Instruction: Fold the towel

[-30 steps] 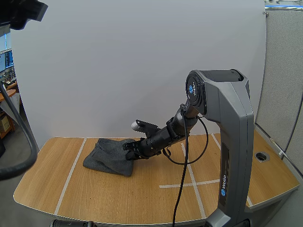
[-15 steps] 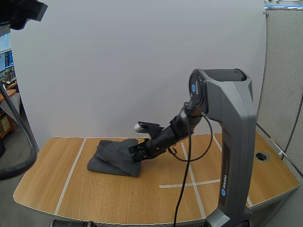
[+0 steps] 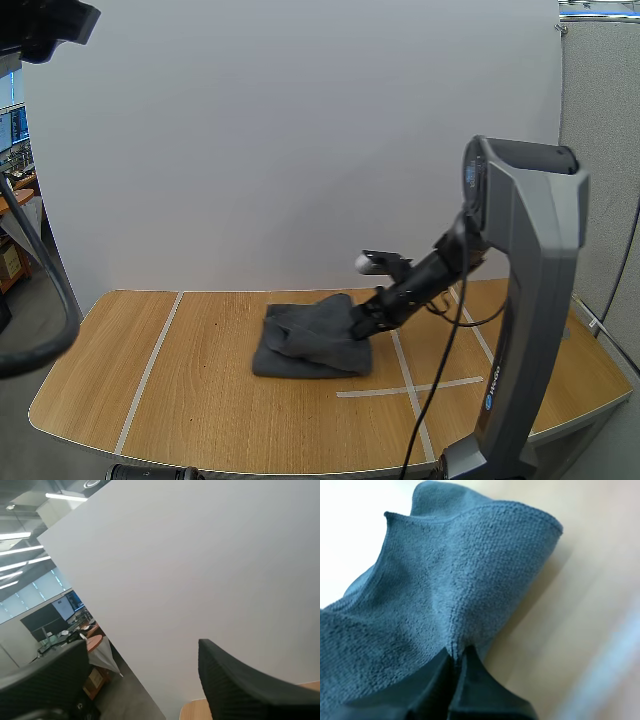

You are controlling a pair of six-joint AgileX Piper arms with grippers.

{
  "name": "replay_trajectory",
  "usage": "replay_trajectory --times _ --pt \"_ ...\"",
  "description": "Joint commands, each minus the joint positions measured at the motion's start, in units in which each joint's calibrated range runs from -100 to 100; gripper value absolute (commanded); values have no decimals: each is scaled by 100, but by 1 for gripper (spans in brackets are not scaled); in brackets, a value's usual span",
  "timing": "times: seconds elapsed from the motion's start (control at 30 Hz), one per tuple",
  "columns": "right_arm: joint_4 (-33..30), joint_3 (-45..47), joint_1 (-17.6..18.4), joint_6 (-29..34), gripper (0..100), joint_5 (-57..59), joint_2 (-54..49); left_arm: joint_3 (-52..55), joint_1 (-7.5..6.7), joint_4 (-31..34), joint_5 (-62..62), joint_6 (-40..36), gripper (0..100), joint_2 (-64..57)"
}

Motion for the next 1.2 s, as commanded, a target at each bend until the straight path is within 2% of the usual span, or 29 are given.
replay_trajectory --times 0.0,0.03,0.13,0.33,0.37,0.43,0.47,0.5,0.53,0.57,0.83,1.0,1.03,1.07,1.1,1.13,1.17 --pt "-714 52 -741 -475 0 962 -218 6 366 -92 11 -437 100 -22" --pt "-776 52 -829 -527 0 981 -218 6 434 -113 11 -437 100 -22" --pt "-799 52 -992 -675 0 1156 -218 6 518 -128 11 -437 100 -22" --pt "-801 52 -1022 -682 0 1393 -218 6 525 -104 11 -419 100 -22" --pt "-801 52 -1022 -682 7 1493 -218 6 525 -94 11 -367 100 -22" --pt "-801 52 -1030 -673 34 1621 -218 6 525 -113 11 -106 100 -22" --pt "-801 52 -1030 -635 53 1642 -218 6 525 -118 11 24 100 -22" --pt "-812 37 -1030 -572 77 1656 -227 6 525 -185 11 200 100 -22" --pt "-812 37 -1030 -564 92 1656 -262 6 525 -246 11 332 100 -22" --pt "-812 37 -1030 -564 100 1656 -298 6 525 -292 11 424 100 -22" --pt "-776 37 -1040 -564 100 1740 -1468 6 506 -860 11 753 100 -22" --pt "-583 37 -1207 -564 100 1795 -2330 6 506 -1017 11 805 100 -22" --pt "-561 37 -1249 -564 96 1795 -2492 41 506 -1015 11 805 100 -22" --pt "-533 37 -1293 -564 85 1795 -2645 106 499 -1015 11 805 100 -22" --pt "-457 52 -1344 -564 63 1795 -2789 215 499 -1015 11 805 100 -22" --pt "-401 52 -1396 -540 47 1795 -2924 363 499 -1020 11 831 100 -22" --pt "-372 70 -1427 -449 25 1795 -3046 502 499 -1029 11 861 100 -22"
